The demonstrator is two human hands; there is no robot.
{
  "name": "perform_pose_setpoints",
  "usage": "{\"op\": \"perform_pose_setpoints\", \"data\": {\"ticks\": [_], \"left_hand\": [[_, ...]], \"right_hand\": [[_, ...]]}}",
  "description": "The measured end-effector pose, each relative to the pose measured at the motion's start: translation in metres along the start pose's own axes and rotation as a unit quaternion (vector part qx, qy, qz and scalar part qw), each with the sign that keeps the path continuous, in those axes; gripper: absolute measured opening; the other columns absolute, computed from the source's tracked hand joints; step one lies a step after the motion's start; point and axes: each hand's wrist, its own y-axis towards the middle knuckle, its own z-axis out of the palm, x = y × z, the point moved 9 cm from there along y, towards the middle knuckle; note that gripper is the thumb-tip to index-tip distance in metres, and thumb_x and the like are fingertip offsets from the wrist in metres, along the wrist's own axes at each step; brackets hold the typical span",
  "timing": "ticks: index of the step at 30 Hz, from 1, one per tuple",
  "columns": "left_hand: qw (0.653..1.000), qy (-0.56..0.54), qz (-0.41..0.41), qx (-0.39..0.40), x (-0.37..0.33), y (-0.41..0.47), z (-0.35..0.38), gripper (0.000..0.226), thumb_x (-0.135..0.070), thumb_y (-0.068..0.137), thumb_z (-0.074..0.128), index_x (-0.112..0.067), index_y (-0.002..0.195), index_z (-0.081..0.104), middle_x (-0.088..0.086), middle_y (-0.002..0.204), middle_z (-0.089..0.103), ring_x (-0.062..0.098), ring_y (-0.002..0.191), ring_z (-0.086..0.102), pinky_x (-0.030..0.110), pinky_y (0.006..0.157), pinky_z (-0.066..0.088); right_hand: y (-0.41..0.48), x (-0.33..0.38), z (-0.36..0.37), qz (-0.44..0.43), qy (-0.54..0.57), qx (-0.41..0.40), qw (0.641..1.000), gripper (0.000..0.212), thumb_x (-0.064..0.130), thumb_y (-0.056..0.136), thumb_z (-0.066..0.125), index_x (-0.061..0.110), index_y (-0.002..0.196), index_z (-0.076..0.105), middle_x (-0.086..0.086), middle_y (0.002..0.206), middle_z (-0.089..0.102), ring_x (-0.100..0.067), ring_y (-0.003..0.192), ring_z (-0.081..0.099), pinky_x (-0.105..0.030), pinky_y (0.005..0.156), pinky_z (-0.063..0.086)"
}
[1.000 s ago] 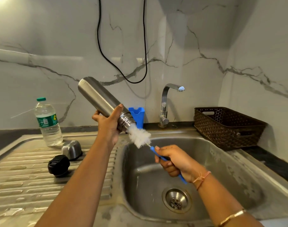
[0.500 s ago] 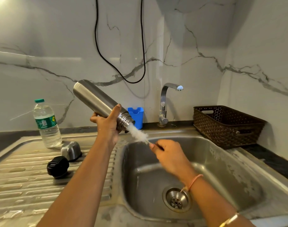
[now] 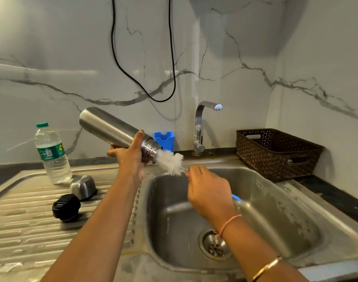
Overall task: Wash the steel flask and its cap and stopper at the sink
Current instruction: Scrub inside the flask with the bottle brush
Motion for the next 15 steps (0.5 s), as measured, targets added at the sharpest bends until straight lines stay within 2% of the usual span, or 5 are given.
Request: {"op": "perform_pose_setpoints", "data": {"ticks": [3, 6, 11, 12, 15], "left_hand": [[1.000, 0.001, -0.017, 0.011, -0.001, 0.003, 0.000, 0.067, -0.012, 0.079, 0.074, -0.019, 0.121, 0.022, 0.005, 0.104, 0.048, 0.020, 0.085, 0.063, 0.047, 0.075, 0.055], [0.999, 0.003, -0.030, 0.037, 0.003, 0.003, 0.003, 0.063, -0.011, 0.080, 0.073, -0.020, 0.116, 0.022, 0.006, 0.108, 0.049, 0.021, 0.087, 0.064, 0.046, 0.071, 0.057], [0.997, 0.016, -0.034, 0.071, 0.008, 0.001, 0.005, 0.065, -0.011, 0.080, 0.073, -0.022, 0.118, 0.021, 0.007, 0.112, 0.048, 0.021, 0.091, 0.063, 0.043, 0.070, 0.057], [0.997, 0.019, -0.030, 0.067, 0.008, 0.000, 0.005, 0.064, -0.012, 0.080, 0.073, -0.023, 0.117, 0.021, 0.006, 0.111, 0.049, 0.020, 0.090, 0.063, 0.040, 0.067, 0.057], [0.998, 0.022, -0.016, 0.050, 0.003, -0.002, 0.005, 0.059, -0.011, 0.083, 0.071, -0.021, 0.111, 0.020, 0.003, 0.105, 0.048, 0.015, 0.082, 0.062, 0.034, 0.060, 0.058]], "right_hand": [[0.000, 0.007, 0.000, 0.002, 0.037, 0.027, 0.999, 0.021, 0.025, 0.098, 0.037, 0.019, 0.080, 0.046, -0.003, 0.076, 0.059, -0.027, 0.062, 0.054, -0.030, 0.050, 0.028], [-0.005, -0.004, 0.015, 0.100, 0.218, 0.126, 0.963, 0.038, 0.035, 0.100, 0.037, 0.018, 0.067, 0.041, 0.000, 0.064, 0.047, -0.021, 0.062, 0.045, -0.034, 0.059, 0.035], [-0.030, -0.011, 0.044, 0.265, 0.519, 0.265, 0.768, 0.038, 0.033, 0.101, 0.039, 0.013, 0.071, 0.051, 0.004, 0.049, 0.032, -0.006, 0.038, 0.023, -0.018, 0.037, 0.018], [-0.030, -0.010, 0.043, 0.259, 0.516, 0.264, 0.772, 0.038, 0.033, 0.101, 0.038, 0.014, 0.071, 0.052, 0.005, 0.049, 0.034, -0.007, 0.040, 0.026, -0.020, 0.039, 0.021], [-0.021, -0.008, 0.018, 0.115, 0.214, 0.156, 0.957, 0.034, 0.044, 0.099, 0.038, 0.019, 0.081, 0.052, 0.002, 0.067, 0.053, -0.018, 0.059, 0.050, -0.031, 0.056, 0.037]]}}
